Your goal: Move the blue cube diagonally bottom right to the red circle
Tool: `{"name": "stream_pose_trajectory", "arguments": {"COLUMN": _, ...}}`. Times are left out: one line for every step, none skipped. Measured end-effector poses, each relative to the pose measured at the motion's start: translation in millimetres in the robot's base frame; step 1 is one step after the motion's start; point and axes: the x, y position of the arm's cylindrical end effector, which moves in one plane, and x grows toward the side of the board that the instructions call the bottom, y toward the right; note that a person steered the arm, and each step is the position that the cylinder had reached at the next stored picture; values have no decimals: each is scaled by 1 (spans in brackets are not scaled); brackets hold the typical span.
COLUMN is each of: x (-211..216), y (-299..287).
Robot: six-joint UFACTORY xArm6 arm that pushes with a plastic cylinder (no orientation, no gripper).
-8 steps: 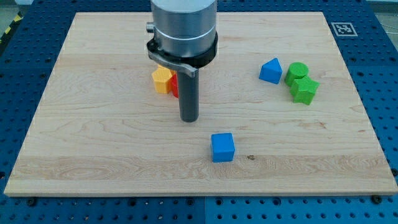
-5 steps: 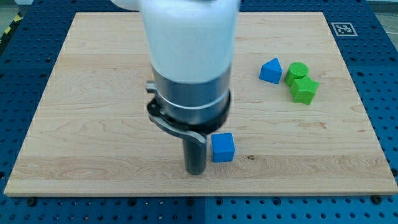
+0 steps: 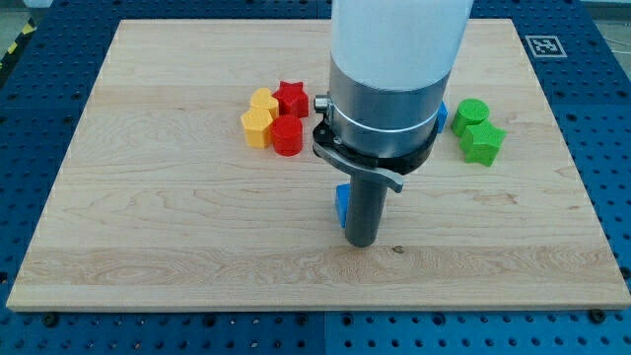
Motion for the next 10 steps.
{"name": "stream_pose_trajectory", "arguments": {"x": -3, "y": 1}}
{"name": "stream_pose_trajectory", "arguments": {"x": -3, "y": -20}}
{"name": "stream_pose_trajectory", "arguments": {"x": -7, "y": -39}}
{"name": "stream_pose_trajectory", "arguments": {"x": -22, "y": -17}}
{"name": "stream_pose_trajectory", "arguments": {"x": -28, "y": 20}}
{"name": "stream_pose_trajectory", "arguments": {"x": -33, "y": 25}}
{"name": "stream_pose_trajectory", "arguments": {"x": -45, "y": 32}}
{"name": "stream_pose_trajectory", "arguments": {"x": -49, "y": 51}}
{"name": "stream_pose_trajectory", "arguments": {"x": -49, "y": 51}}
{"name": "stream_pose_trajectory", "arguments": {"x": -56, "y": 51}}
